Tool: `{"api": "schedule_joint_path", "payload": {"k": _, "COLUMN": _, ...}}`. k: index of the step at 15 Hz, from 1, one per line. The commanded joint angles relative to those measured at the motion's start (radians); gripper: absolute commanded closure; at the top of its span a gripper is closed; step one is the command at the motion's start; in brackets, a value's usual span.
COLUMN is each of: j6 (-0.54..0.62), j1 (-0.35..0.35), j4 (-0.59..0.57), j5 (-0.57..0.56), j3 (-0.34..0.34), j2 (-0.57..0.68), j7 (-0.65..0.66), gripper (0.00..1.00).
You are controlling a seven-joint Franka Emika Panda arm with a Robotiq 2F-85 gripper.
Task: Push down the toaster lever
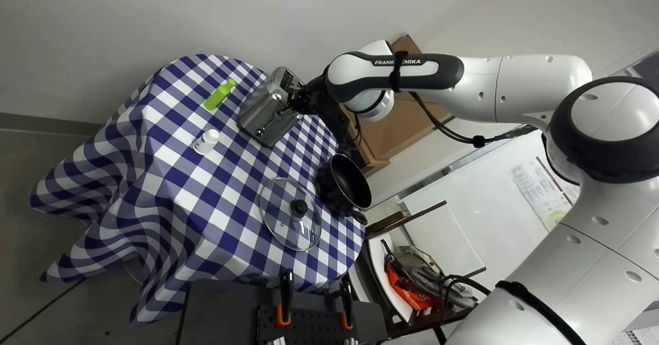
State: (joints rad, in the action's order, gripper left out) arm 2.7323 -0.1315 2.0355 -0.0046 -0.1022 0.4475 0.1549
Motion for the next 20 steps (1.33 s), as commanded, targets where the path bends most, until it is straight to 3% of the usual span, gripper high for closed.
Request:
{"api": "schedule_joint_path", "payload": {"k": 1, "j6": 0.023, "j1": -0.042, "j4": -0.047, "j5": -0.036, "j3": 0.040, "j2": 0.059, "j7": 0.006, "gripper": 1.00}}
{"api": "schedule_joint_path", "payload": {"k": 10, "j6": 0.066, "j1": -0.097, "j4": -0.112, "j5": -0.090, "j3": 0.100, "j2": 0.151, "j7": 0.016, "gripper": 1.00}}
{"api": "schedule_joint_path", "payload": {"k": 20, "j6": 0.075, "j1": -0.082, "j4": -0.147, "j5": -0.071, "j3": 0.096, "j2": 0.269, "j7": -0.005, "gripper": 1.00}}
